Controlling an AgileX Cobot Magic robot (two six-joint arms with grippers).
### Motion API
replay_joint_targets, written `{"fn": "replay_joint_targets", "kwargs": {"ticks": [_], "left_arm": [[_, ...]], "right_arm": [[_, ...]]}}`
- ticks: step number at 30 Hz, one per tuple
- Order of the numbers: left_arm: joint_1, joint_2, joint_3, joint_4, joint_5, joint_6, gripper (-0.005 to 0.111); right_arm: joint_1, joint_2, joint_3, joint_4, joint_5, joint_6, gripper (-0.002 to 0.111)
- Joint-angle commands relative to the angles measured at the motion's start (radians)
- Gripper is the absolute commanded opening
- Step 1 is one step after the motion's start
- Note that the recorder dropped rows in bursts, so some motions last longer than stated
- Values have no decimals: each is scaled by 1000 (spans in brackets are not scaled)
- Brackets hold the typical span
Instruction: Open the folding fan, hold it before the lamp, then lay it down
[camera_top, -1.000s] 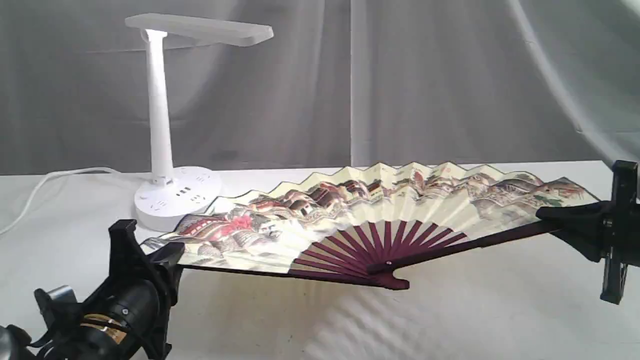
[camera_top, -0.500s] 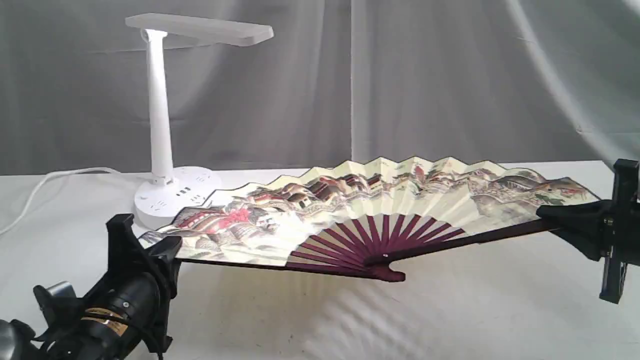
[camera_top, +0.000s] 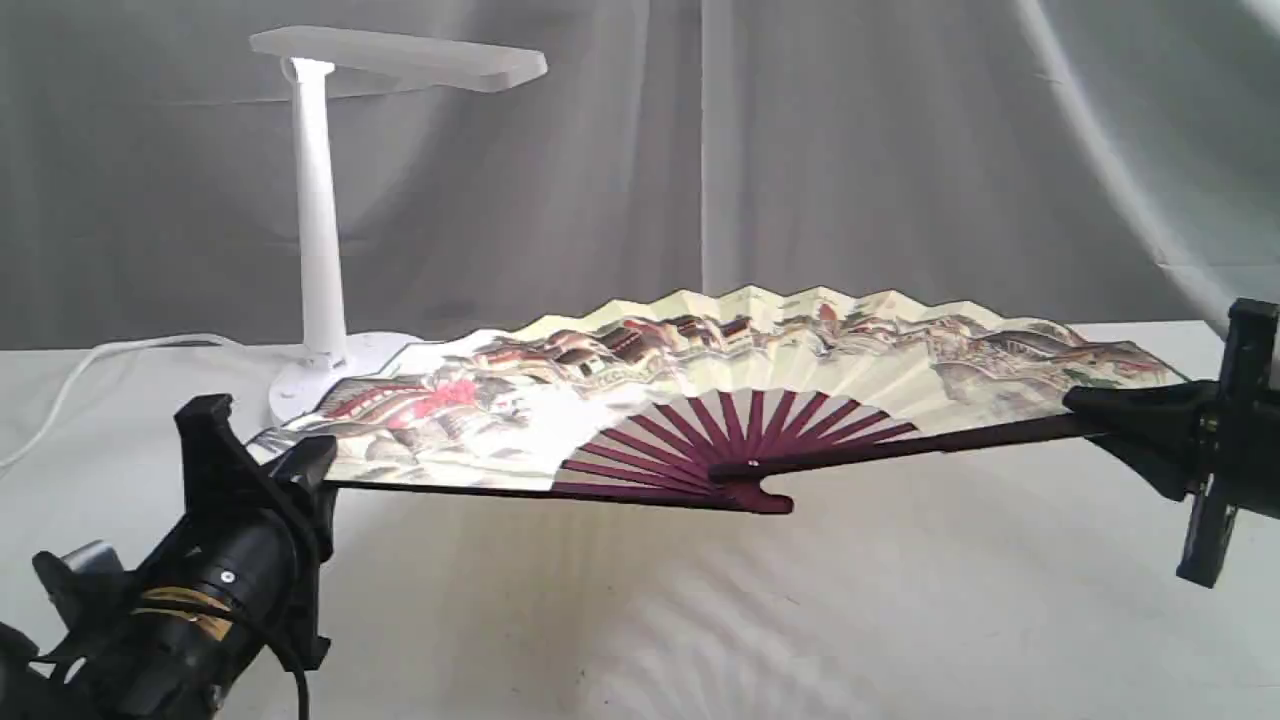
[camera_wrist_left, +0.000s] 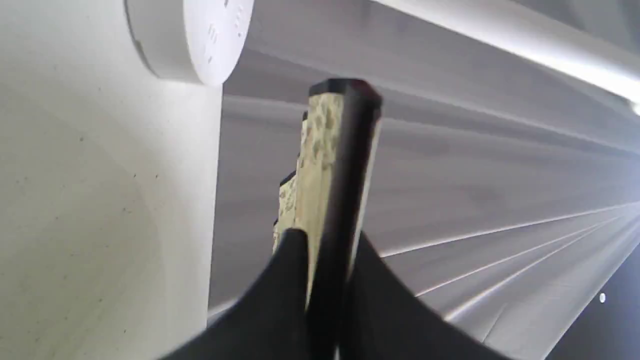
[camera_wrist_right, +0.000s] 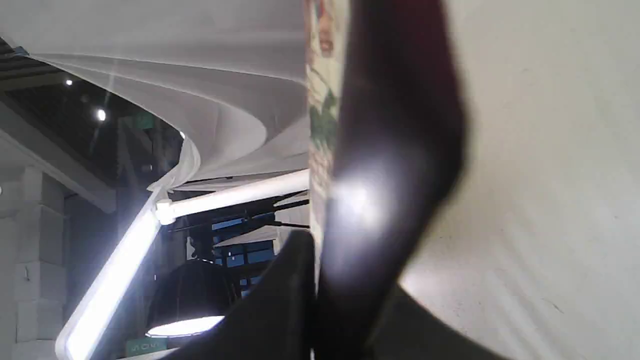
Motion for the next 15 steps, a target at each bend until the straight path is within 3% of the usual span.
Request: {"fn": "replay_joint_targets", "kwargs": {"ticks": [1, 15], "left_arm": [[15, -49, 26, -168, -45, -55, 0], [18, -209, 153, -321, -45, -8, 0]], "right_arm": [[42, -8, 4, -6, -50, -32, 0], [172, -55, 4, -6, -51, -9, 0]]}}
